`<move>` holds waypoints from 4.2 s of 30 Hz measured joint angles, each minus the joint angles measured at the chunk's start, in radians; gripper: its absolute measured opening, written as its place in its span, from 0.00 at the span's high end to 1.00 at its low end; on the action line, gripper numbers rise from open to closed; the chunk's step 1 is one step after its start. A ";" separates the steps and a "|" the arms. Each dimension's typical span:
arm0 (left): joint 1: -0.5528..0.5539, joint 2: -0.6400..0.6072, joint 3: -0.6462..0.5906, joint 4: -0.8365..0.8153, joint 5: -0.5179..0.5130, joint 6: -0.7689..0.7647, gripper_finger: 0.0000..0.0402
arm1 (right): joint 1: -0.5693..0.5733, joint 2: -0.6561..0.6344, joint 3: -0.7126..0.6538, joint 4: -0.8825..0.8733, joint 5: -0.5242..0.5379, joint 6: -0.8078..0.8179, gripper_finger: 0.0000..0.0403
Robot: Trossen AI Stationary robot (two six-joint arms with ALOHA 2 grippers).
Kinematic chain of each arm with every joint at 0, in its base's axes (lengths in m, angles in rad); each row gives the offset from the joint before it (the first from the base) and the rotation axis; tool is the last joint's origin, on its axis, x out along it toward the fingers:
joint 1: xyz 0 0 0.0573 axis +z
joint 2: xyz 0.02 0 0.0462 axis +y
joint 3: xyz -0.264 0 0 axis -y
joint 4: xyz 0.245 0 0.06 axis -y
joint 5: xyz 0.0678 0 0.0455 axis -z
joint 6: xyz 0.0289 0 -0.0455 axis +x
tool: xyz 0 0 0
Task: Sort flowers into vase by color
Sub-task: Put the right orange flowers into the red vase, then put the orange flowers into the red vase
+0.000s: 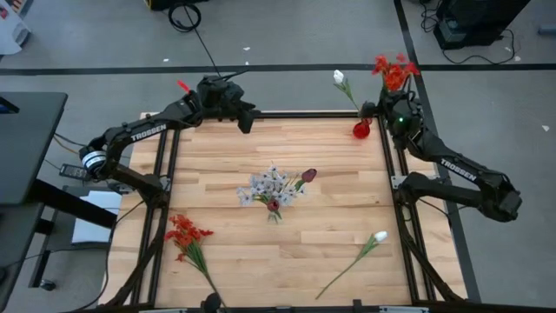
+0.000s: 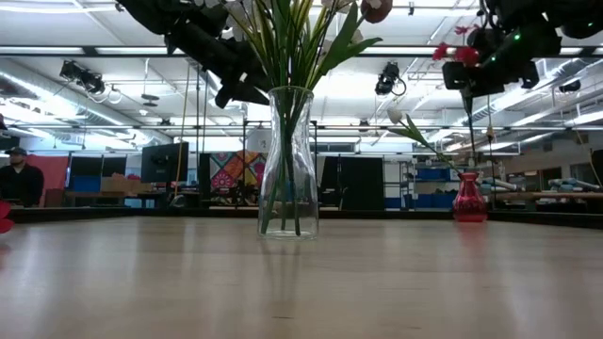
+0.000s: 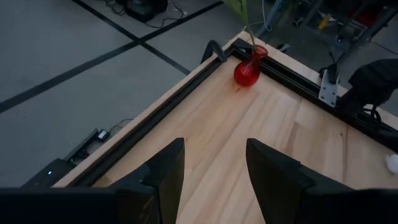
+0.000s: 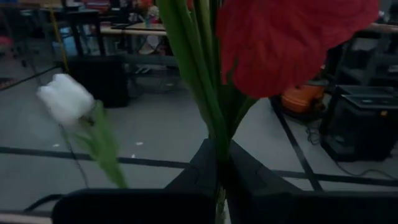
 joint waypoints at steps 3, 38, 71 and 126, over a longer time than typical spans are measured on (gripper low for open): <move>0.000 0.000 0.000 0.001 -0.009 0.000 0.56 | -0.002 0.001 0.000 0.000 0.001 0.000 0.95; 0.055 0.000 0.000 -0.125 -0.099 0.150 0.56 | 0.032 0.228 0.000 -0.299 -0.078 0.561 0.67; -0.017 -0.010 0.000 -0.753 -0.042 -0.042 0.56 | 0.122 0.159 0.412 -0.677 -0.769 0.868 0.62; -1.497 0.151 -0.293 -0.460 -0.133 -1.948 0.56 | 0.364 0.159 0.355 -0.798 -0.908 0.736 0.62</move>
